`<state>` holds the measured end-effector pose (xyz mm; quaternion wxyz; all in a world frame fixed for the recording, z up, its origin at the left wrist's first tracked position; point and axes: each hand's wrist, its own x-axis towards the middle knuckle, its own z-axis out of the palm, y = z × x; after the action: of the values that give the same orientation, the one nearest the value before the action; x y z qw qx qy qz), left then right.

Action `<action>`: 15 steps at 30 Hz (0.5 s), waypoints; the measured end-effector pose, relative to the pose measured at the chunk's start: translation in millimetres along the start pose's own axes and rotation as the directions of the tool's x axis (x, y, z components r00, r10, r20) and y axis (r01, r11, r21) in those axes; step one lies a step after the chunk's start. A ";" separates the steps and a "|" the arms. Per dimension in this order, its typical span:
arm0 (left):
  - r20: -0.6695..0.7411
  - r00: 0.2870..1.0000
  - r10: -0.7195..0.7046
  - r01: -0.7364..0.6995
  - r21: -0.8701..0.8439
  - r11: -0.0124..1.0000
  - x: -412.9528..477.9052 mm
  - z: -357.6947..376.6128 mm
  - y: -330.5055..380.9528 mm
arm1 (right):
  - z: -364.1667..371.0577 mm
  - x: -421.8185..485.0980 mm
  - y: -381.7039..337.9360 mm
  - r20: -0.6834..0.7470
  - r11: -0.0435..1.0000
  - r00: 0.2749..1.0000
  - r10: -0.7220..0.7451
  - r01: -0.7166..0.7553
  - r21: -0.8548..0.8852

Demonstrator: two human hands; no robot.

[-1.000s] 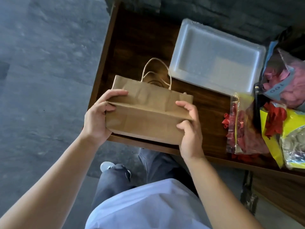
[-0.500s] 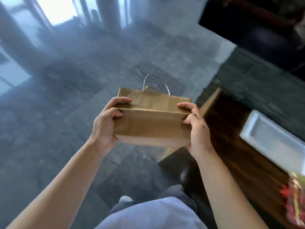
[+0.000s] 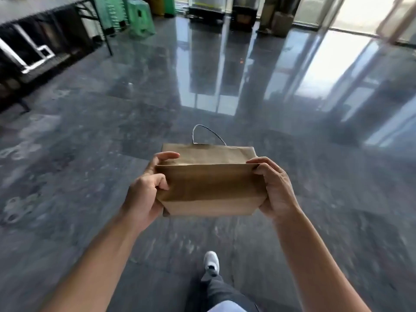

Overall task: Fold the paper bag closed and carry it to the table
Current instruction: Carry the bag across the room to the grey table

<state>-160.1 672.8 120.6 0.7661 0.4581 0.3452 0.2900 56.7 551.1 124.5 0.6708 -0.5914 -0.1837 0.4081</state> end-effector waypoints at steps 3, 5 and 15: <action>-0.135 0.990 0.030 -0.034 -0.028 0.999 39.7 -34.2 19.0 | 47.6 64.9 2.4 0.103 0.999 0.994 0.036 -0.036 -0.001; -0.207 0.977 0.056 -0.064 -0.032 0.997 75.4 -51.0 34.4 | 76.1 108.2 0.9 0.138 0.999 0.990 0.035 -0.033 -0.015; -0.442 0.888 0.131 -0.156 -0.021 0.988 252.4 -113.7 142.1 | 209.9 313.3 -44.9 0.289 0.989 0.957 -0.015 0.057 -0.136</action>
<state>-118.9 980.3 143.5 0.6574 0.3838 0.4659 0.4510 106.3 927.2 141.7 0.6004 -0.5688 -0.3187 0.4631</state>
